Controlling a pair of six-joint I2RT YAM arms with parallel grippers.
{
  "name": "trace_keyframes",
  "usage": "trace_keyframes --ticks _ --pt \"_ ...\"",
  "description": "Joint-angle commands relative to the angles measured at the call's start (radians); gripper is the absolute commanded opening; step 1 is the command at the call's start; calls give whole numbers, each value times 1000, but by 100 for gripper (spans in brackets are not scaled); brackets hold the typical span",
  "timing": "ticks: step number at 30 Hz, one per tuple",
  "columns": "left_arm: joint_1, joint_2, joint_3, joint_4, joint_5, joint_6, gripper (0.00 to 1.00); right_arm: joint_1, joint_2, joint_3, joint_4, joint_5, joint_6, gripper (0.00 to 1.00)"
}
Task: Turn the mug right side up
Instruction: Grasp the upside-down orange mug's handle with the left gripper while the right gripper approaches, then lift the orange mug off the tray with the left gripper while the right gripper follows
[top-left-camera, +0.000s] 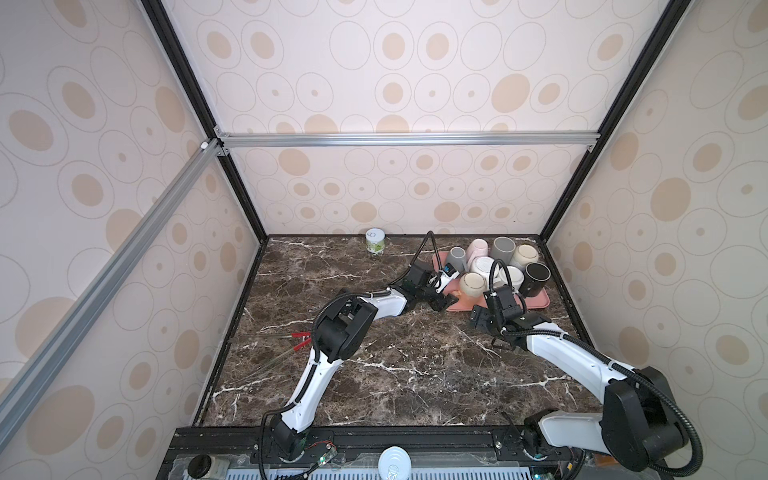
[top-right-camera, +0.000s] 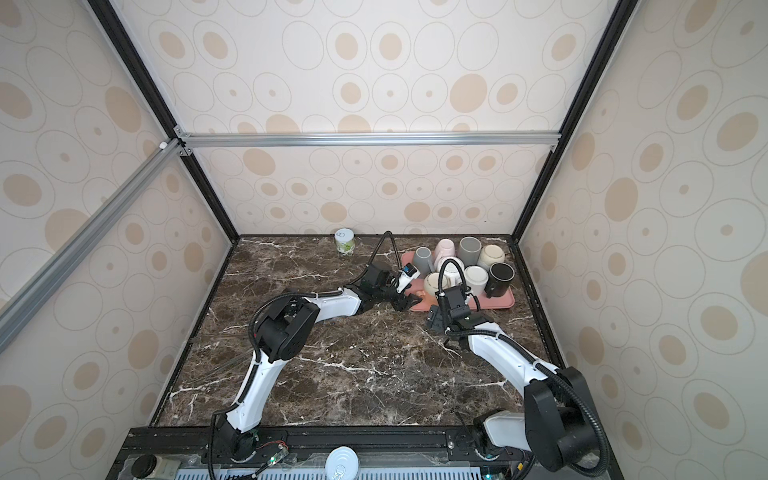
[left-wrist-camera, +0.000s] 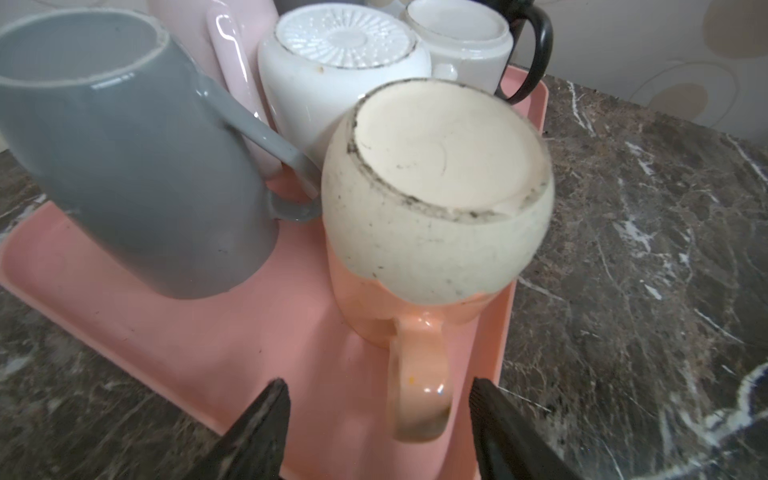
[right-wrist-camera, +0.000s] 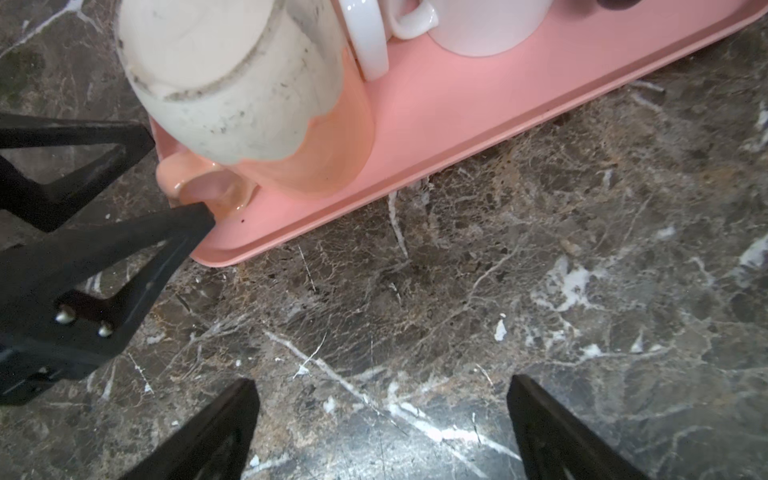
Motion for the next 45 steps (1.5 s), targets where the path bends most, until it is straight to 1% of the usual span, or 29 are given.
trace_keyframes --ticks 1,5,7,8,12,15,18,21,29,30,33,37,41,42,45 --pt "-13 35 78 -33 20 -1 66 -7 18 -2 11 -6 -3 97" --pt "-21 66 120 -48 24 2 60 -17 26 4 24 -1 -7 97" --pt "-20 73 128 -50 20 2 54 -17 28 7 30 1 -7 97" --pt "-21 74 130 -51 17 1 49 -18 28 8 32 3 -6 97" --pt "-20 64 135 -73 18 -9 22 -19 19 13 26 7 -5 97" --pt "-20 40 116 -61 13 -18 10 -18 -3 6 18 13 1 97" --pt "-21 7 70 -29 8 -18 3 -19 -31 -3 14 20 7 97" --pt "-20 -34 15 13 -2 -21 0 -19 -64 -12 9 26 11 97" --pt "-20 -145 -119 122 -2 -38 0 -19 -141 -8 -17 24 21 97" --pt "-20 -158 -133 133 -30 -43 0 -18 -151 -6 -19 20 23 97" --pt "-20 -207 -177 159 -31 -64 0 -18 -184 0 -22 4 34 97" --pt "-11 -283 -236 176 -37 -109 0 -17 -234 18 -18 -57 31 97" --pt "14 -359 -324 249 -14 -185 0 -17 -274 42 -9 -109 34 96" --pt "20 -374 -342 270 22 -206 0 -18 -281 47 -3 -122 35 96" --pt "45 -415 -392 324 55 -270 0 -17 -291 62 16 -176 46 95"
